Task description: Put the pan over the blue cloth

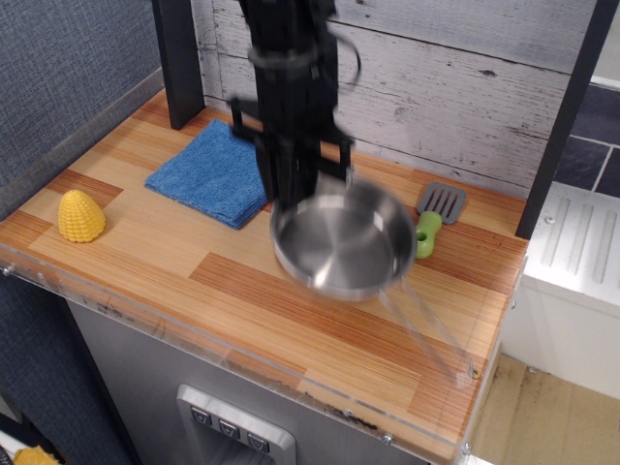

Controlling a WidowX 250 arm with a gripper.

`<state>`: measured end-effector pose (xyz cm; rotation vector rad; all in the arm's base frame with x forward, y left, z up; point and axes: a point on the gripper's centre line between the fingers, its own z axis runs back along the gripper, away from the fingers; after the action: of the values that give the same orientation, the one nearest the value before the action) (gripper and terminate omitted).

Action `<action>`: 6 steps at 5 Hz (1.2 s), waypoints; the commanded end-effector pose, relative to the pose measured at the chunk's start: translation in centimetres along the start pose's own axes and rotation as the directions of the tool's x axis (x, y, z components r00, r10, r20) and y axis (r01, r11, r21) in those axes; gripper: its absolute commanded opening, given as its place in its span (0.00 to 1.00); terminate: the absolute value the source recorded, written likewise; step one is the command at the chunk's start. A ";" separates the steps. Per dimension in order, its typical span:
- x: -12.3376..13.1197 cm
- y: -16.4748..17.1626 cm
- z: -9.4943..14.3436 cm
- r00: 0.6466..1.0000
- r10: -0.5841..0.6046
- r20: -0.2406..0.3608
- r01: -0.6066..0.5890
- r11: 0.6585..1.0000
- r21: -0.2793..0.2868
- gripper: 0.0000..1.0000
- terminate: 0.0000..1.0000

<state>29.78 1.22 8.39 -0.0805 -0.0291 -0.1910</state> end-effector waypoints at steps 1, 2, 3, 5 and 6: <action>2.9 9.6 2.7 0.985 0.158 0.068 -0.157 0.987 -0.021 0.00 0.00; 2.7 13.6 1.5 0.974 0.222 0.037 -0.220 0.975 -0.037 0.00 0.00; 2.8 15.1 0.7 0.970 0.243 0.013 -0.242 0.969 -0.048 0.00 0.00; 2.5 15.9 -0.4 0.967 0.253 -0.022 -0.254 0.966 -0.048 0.00 0.00; 2.4 15.6 -0.9 0.969 0.243 -0.043 -0.245 0.968 -0.051 1.00 0.00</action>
<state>35.33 15.37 5.08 -0.1521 0.0580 0.0586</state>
